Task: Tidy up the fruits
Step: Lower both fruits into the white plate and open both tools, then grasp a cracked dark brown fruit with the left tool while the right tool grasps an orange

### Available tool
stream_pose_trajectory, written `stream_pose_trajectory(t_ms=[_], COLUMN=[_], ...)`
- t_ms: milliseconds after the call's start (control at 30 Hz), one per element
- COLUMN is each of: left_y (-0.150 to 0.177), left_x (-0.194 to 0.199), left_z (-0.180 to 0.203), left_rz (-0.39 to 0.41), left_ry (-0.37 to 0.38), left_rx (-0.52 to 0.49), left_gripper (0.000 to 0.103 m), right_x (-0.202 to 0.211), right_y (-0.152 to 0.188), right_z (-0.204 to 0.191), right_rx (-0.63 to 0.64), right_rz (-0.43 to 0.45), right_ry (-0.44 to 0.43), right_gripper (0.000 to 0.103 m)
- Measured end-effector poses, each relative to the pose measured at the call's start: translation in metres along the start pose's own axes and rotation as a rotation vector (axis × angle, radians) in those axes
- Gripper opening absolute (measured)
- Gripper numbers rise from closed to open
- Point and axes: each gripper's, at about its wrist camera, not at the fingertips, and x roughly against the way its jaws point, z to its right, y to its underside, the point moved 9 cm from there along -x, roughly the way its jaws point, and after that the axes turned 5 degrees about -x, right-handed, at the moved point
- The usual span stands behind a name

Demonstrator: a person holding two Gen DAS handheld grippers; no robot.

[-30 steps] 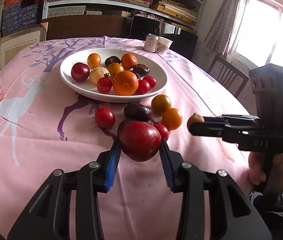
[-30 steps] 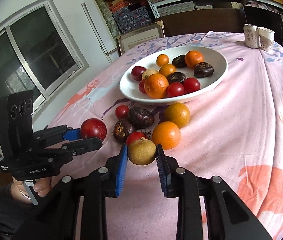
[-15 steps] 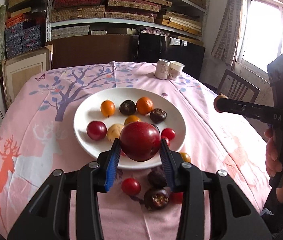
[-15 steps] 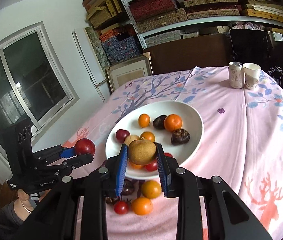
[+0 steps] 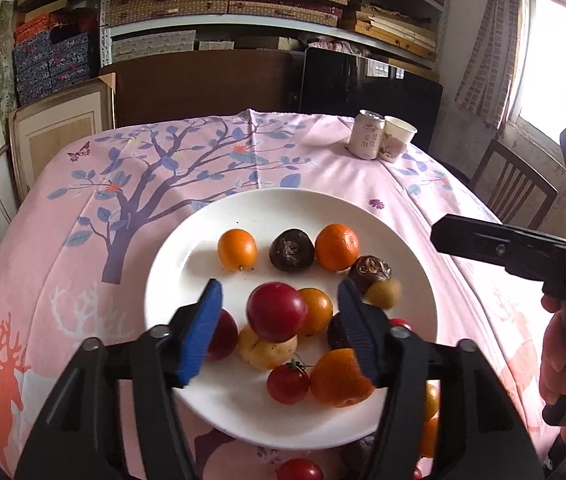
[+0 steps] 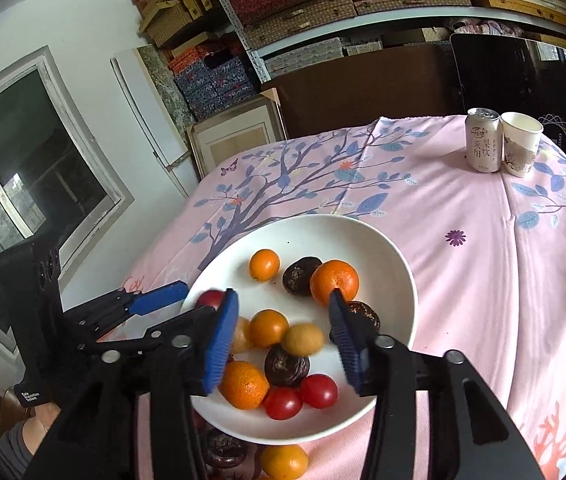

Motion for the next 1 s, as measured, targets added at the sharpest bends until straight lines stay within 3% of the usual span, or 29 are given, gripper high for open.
stream_pose_trajectory(t_ms=[233,567,767,833,1000], left_y=[0.024,0.117,0.149,0.153,0.156], left_x=[0.030,0.069,0.063,0.053,0.040], left_z=[0.012,0.051,0.057,0.057,0.070], left_rz=[0.017,-0.065,-0.130,-0.166,-0.196], left_ry=[0.016,0.020,-0.061,-0.055,-0.044], left_rx=[-0.048,-0.193,-0.255,-0.245,-0.284], left_gripper=[0.067,0.069,0.069,0.058,0.048], right_x=[0.016,0.041,0.047,0.045,0.047], right_y=[0.026,0.107,0.124,0.125,0.126], right_z=[0.005,0.053,0.058,0.061,0.061], right_rx=[0.023,-0.073,-0.123,-0.138,-0.149], right_rz=[0.008,0.019,-0.003,-0.011,-0.003], right_ry=[0.023,0.085,0.033,0.035,0.019], right_gripper=[0.053,0.053,0.054,0.054,0.054])
